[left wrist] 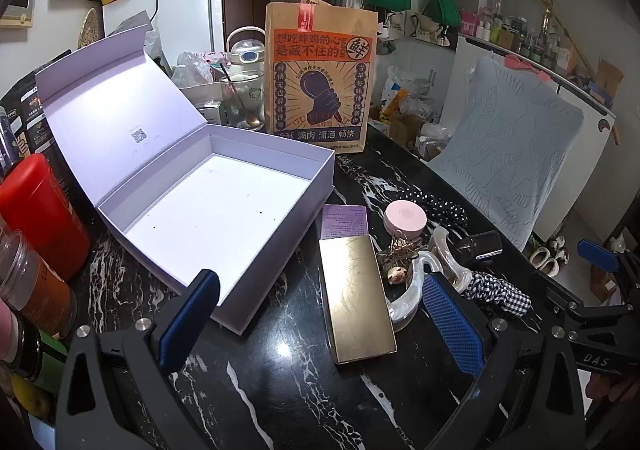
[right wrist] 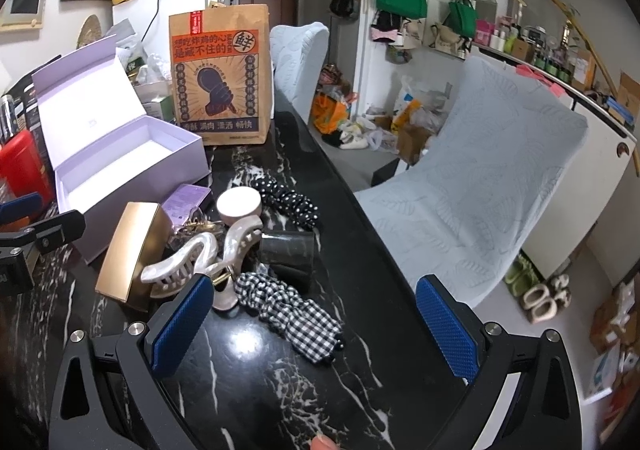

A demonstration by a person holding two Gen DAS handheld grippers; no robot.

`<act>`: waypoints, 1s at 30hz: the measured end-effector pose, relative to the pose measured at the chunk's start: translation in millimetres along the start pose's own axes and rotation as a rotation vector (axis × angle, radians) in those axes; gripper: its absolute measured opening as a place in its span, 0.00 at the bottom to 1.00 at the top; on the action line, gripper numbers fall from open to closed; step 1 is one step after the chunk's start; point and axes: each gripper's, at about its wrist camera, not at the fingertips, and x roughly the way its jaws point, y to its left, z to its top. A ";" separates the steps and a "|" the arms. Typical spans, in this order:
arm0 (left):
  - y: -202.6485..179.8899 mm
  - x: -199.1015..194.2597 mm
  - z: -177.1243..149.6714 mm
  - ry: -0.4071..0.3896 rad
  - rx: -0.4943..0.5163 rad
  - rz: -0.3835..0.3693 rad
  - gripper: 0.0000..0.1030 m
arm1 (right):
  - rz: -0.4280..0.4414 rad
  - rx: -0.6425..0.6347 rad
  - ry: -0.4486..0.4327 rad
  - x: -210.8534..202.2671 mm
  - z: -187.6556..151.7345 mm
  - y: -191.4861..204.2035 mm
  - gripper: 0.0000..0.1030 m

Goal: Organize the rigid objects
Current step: 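Reach the left tool to the gold case while the right tool reaches the gingham scrunchie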

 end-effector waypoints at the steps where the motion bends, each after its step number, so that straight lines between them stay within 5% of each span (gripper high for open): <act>1: -0.3 -0.8 0.4 -0.002 0.000 0.000 1.00 | 0.002 0.001 -0.002 -0.7 -0.2 -0.2 1.00; 30: -3.0 -7.1 1.6 -0.022 -0.007 0.011 1.00 | 0.025 -0.029 -0.012 -4.9 -0.1 4.7 1.00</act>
